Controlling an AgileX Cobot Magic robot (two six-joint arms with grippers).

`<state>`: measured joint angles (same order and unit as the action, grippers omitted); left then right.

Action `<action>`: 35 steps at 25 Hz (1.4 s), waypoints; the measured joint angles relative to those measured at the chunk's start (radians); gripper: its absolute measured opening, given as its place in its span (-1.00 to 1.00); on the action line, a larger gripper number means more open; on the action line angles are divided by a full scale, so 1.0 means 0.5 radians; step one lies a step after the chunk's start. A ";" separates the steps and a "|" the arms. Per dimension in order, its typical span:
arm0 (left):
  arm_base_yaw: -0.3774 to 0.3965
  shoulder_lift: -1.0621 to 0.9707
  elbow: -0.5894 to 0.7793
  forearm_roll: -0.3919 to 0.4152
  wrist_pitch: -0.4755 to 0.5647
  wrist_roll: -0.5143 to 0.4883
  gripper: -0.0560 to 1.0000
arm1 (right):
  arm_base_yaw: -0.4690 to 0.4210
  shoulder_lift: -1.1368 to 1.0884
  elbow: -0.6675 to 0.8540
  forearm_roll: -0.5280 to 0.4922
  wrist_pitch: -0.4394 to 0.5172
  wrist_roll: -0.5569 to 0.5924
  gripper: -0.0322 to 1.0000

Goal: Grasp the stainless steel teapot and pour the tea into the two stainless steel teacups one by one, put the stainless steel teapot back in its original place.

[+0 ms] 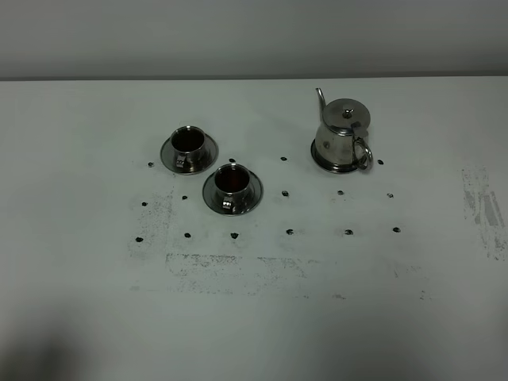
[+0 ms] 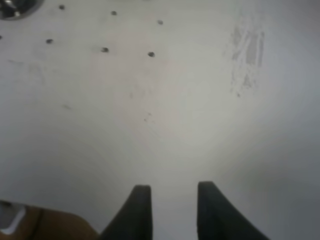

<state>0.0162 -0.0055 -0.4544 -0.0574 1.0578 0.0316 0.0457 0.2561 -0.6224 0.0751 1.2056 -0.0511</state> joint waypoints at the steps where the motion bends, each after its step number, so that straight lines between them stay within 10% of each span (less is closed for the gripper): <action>1: 0.000 0.000 0.000 0.000 0.000 0.000 0.16 | -0.012 -0.025 0.042 0.000 -0.018 0.000 -0.52; 35: 0.000 0.000 0.000 0.000 0.000 0.000 0.16 | -0.030 -0.425 0.200 -0.091 -0.184 0.054 -0.52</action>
<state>0.0162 -0.0055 -0.4544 -0.0574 1.0578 0.0316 0.0309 0.0437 -0.5227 0.0294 1.1138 -0.0241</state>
